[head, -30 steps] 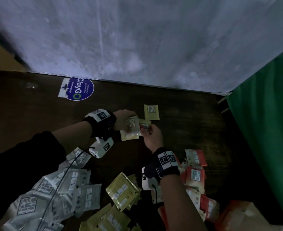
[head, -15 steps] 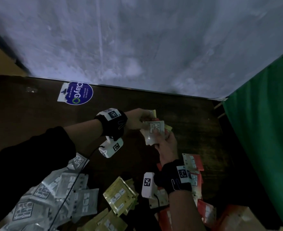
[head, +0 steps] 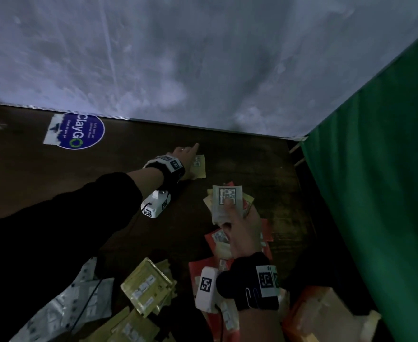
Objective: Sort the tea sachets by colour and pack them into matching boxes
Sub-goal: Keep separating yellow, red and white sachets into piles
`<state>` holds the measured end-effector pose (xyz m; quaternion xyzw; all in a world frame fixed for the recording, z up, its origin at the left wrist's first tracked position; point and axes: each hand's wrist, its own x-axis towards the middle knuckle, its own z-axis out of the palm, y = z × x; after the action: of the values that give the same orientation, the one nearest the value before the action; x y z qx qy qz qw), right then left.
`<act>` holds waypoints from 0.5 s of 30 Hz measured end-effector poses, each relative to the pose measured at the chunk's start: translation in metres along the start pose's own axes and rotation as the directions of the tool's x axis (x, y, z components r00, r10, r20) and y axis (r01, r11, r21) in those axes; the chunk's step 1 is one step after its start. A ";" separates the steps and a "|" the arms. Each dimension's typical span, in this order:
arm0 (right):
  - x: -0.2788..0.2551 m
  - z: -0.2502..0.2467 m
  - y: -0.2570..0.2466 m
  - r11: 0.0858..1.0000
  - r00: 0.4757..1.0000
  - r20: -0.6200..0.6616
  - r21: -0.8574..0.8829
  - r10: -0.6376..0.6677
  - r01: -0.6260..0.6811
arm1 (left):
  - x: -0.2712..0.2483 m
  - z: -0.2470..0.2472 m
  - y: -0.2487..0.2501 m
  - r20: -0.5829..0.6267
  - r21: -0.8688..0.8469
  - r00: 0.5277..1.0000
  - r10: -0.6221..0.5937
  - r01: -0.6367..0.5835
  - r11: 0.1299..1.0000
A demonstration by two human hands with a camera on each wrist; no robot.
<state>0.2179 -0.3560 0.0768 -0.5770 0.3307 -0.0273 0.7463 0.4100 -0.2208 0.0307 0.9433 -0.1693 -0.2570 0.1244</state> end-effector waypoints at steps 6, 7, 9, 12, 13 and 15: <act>-0.025 -0.014 -0.006 0.997 0.998 0.014 -0.044 -0.059 0.059 | -0.020 -0.006 0.000 0.086 -0.031 0.996 -0.020 0.023 0.999; -0.031 -0.016 -0.009 0.997 0.997 0.037 -0.036 -0.069 0.070 | -0.028 -0.005 0.003 0.064 -0.087 0.998 0.005 0.000 0.996; -0.044 -0.019 -0.016 0.995 0.991 0.093 -0.005 -0.098 0.098 | -0.051 -0.006 0.013 -0.021 -0.193 0.999 0.047 -0.051 0.980; -0.066 -0.022 -0.024 0.991 0.981 0.138 0.033 -0.133 0.129 | -0.098 -0.012 0.024 -0.141 -0.430 0.984 0.113 -0.163 0.888; -0.073 -0.023 -0.025 0.989 0.980 0.136 0.043 -0.146 0.141 | -0.118 -0.015 0.026 -0.164 -0.511 0.975 0.147 -0.212 0.833; -0.089 -0.023 -0.026 0.985 0.977 0.129 0.064 -0.170 0.163 | -0.161 -0.023 0.031 -0.227 -0.647 0.945 0.235 -0.327 0.689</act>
<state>0.1458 -0.3467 0.1382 -0.5832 0.2295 -0.0595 0.7770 0.2831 -0.1837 0.1310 0.8097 -0.1984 -0.2188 0.5071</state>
